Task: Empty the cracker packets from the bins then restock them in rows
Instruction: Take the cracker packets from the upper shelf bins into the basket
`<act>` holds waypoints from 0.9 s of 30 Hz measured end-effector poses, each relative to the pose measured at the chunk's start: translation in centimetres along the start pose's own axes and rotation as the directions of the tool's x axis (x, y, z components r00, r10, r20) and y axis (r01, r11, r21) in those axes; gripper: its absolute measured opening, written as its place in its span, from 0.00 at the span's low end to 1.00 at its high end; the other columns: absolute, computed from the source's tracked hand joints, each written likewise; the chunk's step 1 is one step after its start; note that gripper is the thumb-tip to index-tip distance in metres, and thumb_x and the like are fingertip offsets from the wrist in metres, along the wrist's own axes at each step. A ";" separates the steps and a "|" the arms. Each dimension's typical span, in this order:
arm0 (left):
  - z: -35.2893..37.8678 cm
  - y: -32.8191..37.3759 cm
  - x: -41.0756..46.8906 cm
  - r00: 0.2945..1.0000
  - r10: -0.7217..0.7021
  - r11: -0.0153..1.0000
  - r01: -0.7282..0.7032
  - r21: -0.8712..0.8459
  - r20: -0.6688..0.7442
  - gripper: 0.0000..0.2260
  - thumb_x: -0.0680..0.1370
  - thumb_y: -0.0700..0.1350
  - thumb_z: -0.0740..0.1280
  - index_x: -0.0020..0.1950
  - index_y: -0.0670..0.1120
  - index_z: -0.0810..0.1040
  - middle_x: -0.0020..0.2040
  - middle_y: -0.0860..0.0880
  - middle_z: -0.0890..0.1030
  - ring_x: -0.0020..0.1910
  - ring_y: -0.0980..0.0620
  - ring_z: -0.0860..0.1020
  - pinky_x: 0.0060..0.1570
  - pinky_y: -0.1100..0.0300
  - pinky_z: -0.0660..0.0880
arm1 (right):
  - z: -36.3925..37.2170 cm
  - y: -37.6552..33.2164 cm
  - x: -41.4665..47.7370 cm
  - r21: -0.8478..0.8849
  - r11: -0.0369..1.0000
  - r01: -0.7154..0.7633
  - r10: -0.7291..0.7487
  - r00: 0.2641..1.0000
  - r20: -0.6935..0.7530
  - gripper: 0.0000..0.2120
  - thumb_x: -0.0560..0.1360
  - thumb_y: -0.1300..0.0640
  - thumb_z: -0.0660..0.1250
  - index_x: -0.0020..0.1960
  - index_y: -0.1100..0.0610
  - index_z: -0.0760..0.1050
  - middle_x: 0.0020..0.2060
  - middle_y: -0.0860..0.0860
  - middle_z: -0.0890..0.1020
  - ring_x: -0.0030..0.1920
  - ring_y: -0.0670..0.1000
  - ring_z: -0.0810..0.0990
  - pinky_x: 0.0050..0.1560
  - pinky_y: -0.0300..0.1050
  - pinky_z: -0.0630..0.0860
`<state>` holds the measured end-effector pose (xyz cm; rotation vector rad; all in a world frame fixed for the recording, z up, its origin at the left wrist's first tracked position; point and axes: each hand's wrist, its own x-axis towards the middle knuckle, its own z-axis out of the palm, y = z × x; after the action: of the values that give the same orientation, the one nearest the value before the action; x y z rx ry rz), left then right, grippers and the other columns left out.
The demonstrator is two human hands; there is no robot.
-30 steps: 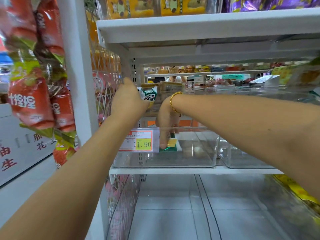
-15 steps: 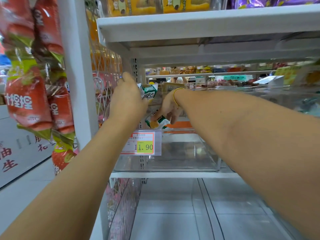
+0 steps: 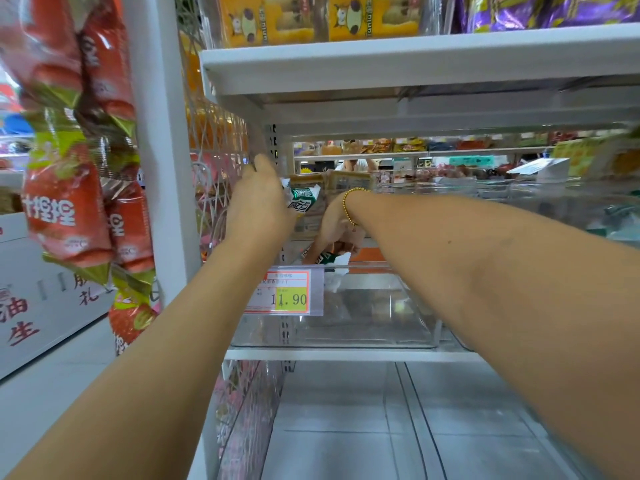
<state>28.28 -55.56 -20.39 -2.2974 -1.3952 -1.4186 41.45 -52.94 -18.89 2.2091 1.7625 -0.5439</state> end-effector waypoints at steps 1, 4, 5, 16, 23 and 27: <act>-0.1 0.0 0.1 1.000 0.005 1.000 -0.005 -0.027 -0.002 0.26 0.71 0.38 0.74 0.64 0.40 0.66 0.61 0.39 0.73 0.57 0.42 0.74 0.52 0.53 0.71 | -0.1 0.2 -0.5 0.009 1.000 -0.018 0.018 1.000 0.019 0.15 0.81 0.44 0.57 0.46 0.56 0.66 0.37 0.54 0.64 0.36 0.49 0.64 0.41 0.40 0.71; -0.6 0.0 0.0 1.000 -0.015 0.983 0.012 -0.184 -0.012 0.23 0.71 0.37 0.72 0.62 0.42 0.68 0.59 0.43 0.74 0.53 0.47 0.73 0.49 0.56 0.72 | -0.6 1.4 -2.7 -0.002 1.000 0.000 0.000 0.997 -0.073 0.24 0.75 0.43 0.67 0.63 0.56 0.68 0.51 0.56 0.71 0.45 0.52 0.70 0.56 0.47 0.72; -0.9 0.0 -0.2 0.999 -0.031 0.967 0.025 -0.252 -0.020 0.23 0.71 0.37 0.72 0.62 0.43 0.68 0.58 0.44 0.74 0.52 0.49 0.74 0.48 0.56 0.73 | -0.9 2.0 -3.7 -0.013 1.000 0.012 -0.014 0.988 -0.157 0.28 0.72 0.42 0.71 0.63 0.59 0.70 0.51 0.55 0.73 0.47 0.53 0.70 0.56 0.47 0.72; -7.9 5.0 -10.2 0.959 -0.060 0.858 -0.093 -0.505 -0.277 0.22 0.70 0.40 0.74 0.58 0.51 0.68 0.52 0.57 0.76 0.51 0.63 0.77 0.50 0.70 0.74 | 3.0 6.7 -18.2 -0.070 0.925 0.374 -0.261 0.489 -0.832 0.27 0.68 0.50 0.76 0.63 0.55 0.71 0.59 0.51 0.77 0.51 0.48 0.72 0.48 0.41 0.68; -8.1 7.2 -21.8 0.984 -0.166 0.796 0.095 -0.598 -0.064 0.22 0.70 0.38 0.75 0.56 0.53 0.68 0.48 0.62 0.76 0.47 0.64 0.78 0.46 0.70 0.74 | 13.1 10.5 -25.3 0.080 0.867 0.492 -0.229 0.537 -0.812 0.27 0.66 0.50 0.78 0.61 0.50 0.71 0.49 0.42 0.75 0.46 0.43 0.73 0.37 0.31 0.68; -5.5 7.7 -29.3 0.963 -0.172 0.779 0.262 -0.570 0.209 0.22 0.69 0.39 0.76 0.51 0.60 0.69 0.50 0.56 0.78 0.46 0.61 0.78 0.44 0.66 0.75 | 21.0 13.5 -27.0 0.223 0.844 0.488 -0.202 0.674 -0.711 0.28 0.64 0.53 0.79 0.60 0.49 0.71 0.48 0.42 0.77 0.43 0.41 0.75 0.40 0.32 0.71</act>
<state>26.09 -81.61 -36.60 -2.7175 -1.4480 -2.0468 46.77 -88.60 -26.06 2.5465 2.7134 -0.1760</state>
